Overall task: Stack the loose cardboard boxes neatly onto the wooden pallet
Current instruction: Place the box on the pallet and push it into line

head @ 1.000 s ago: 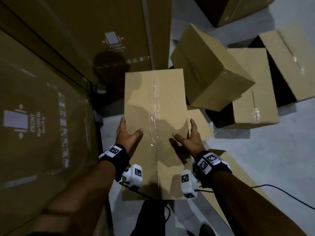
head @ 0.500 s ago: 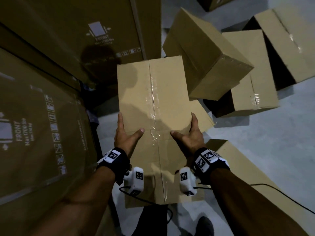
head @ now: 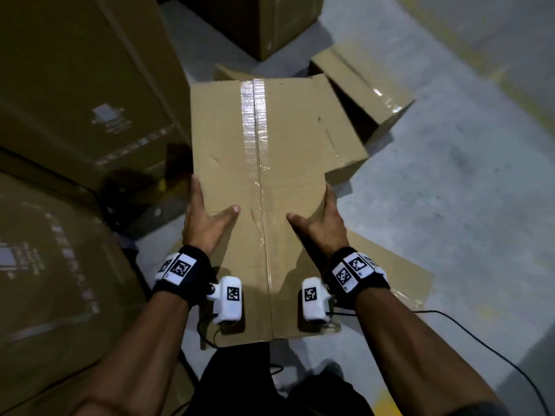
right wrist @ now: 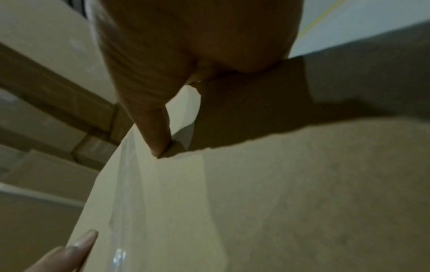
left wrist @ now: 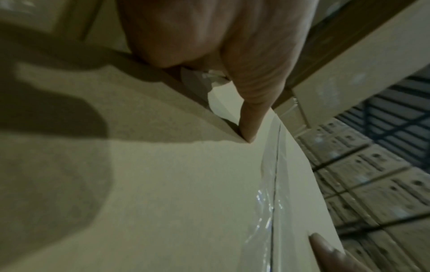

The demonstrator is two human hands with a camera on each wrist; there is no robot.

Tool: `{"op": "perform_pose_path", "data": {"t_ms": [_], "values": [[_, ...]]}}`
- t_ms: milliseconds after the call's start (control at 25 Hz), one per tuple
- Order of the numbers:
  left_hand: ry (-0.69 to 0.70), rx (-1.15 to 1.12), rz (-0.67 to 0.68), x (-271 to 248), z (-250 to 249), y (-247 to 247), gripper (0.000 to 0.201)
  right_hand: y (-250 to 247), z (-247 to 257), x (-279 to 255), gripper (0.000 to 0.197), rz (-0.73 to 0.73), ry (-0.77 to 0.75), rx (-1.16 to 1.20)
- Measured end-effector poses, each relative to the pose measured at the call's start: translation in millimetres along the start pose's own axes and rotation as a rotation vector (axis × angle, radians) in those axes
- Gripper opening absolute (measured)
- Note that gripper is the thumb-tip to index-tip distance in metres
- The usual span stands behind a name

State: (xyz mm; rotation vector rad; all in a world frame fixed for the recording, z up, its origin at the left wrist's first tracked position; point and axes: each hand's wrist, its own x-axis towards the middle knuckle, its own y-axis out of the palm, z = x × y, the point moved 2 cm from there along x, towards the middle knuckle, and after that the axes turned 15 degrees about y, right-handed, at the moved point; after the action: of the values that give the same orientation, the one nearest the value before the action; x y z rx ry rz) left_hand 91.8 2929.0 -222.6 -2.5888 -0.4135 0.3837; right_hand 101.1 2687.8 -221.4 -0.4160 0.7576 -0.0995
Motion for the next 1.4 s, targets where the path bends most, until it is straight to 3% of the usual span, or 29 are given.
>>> {"op": "perform_pose_path", "data": {"t_ms": [280,560,760,1040,1200,1400], "values": [[0.389,0.07,0.192,-135,-135,97,0.109,-194,-95,-107,0.106,-0.288,-0.118,0.155],[0.631,-0.014,0.455,-282,-255,235,0.106,-378,-211,-200,0.104,-0.585,-0.065,0.307],[0.752,-0.036,0.626,-351,-316,322,0.105,-465,-271,-238,0.104,-0.776,-0.007,0.383],[0.827,0.005,0.766,-397,-378,442,0.102,-564,-325,-218,0.108,-0.927,0.05,0.436],[0.824,-0.007,0.829,-393,-424,544,0.101,-647,-341,-163,0.108,-0.959,0.082,0.463],[0.807,-0.003,0.879,-373,-517,673,0.1,-776,-325,-88,0.109,-0.995,0.12,0.461]]}}
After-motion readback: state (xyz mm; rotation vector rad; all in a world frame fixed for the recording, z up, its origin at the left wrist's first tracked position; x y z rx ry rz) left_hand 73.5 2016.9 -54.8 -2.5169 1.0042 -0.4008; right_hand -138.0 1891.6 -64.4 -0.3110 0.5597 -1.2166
